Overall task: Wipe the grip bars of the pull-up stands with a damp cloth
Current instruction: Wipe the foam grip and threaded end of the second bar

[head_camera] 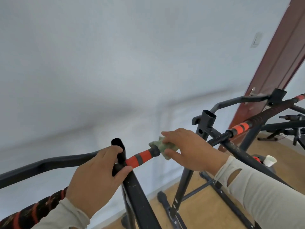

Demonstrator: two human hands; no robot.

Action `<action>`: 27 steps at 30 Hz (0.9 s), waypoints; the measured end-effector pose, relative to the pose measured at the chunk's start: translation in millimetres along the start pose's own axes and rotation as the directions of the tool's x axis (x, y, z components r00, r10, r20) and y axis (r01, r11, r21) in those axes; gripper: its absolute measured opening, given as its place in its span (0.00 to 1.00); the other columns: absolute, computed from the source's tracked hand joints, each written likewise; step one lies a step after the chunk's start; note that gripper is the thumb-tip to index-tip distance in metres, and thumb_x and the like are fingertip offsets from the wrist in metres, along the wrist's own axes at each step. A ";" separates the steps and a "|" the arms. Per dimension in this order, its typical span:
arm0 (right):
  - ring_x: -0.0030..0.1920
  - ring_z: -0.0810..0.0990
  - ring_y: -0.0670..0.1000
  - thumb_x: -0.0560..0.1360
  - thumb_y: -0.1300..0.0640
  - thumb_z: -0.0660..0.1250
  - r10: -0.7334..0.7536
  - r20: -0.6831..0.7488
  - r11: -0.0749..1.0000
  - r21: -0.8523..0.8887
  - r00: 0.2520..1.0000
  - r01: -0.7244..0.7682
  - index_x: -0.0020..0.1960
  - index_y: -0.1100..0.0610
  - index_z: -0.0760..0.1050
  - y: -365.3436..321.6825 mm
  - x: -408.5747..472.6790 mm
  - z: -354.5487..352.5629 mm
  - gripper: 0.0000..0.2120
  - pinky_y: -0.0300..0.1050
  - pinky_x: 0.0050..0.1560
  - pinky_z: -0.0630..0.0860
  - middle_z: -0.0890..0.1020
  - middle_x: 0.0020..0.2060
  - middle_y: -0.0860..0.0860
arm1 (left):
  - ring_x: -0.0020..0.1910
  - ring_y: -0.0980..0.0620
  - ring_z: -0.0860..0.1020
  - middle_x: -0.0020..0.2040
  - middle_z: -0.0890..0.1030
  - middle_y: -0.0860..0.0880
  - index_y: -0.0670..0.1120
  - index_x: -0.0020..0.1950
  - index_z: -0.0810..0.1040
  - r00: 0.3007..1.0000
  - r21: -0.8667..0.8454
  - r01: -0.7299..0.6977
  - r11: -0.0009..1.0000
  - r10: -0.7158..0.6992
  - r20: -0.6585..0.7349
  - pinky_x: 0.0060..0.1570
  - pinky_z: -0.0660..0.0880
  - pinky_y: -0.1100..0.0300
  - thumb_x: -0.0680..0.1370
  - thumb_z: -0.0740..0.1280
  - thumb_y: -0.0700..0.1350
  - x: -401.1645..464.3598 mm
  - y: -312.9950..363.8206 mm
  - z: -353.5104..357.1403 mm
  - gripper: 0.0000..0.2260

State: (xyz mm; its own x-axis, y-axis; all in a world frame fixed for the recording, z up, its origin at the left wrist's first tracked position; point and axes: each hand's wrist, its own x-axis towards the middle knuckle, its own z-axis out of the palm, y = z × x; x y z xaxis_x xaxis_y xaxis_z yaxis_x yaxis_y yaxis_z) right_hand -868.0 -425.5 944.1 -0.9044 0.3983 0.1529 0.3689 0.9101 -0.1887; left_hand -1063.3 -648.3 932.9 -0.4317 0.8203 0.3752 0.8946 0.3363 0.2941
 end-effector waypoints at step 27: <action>0.40 0.74 0.48 0.86 0.49 0.56 0.099 0.104 0.983 -0.164 0.990 -0.081 0.39 0.49 0.70 39.0 27.4 -16.7 0.17 0.44 0.57 0.67 0.76 0.35 0.45 | 0.39 0.58 0.74 0.47 0.78 0.61 0.56 0.63 0.66 0.985 -0.061 0.100 0.993 -0.090 0.150 0.37 0.66 0.65 0.74 0.68 0.64 4.6 9.5 -8.5 0.23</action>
State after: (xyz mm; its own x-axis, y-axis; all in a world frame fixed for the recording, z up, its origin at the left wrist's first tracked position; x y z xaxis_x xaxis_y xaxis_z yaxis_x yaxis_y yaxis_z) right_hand -874.8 -377.2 957.1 -0.8809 0.4722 0.0319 0.4710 0.8813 -0.0385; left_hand -1057.7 -645.3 944.9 -0.4886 0.8465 0.2113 0.8381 0.3881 0.3833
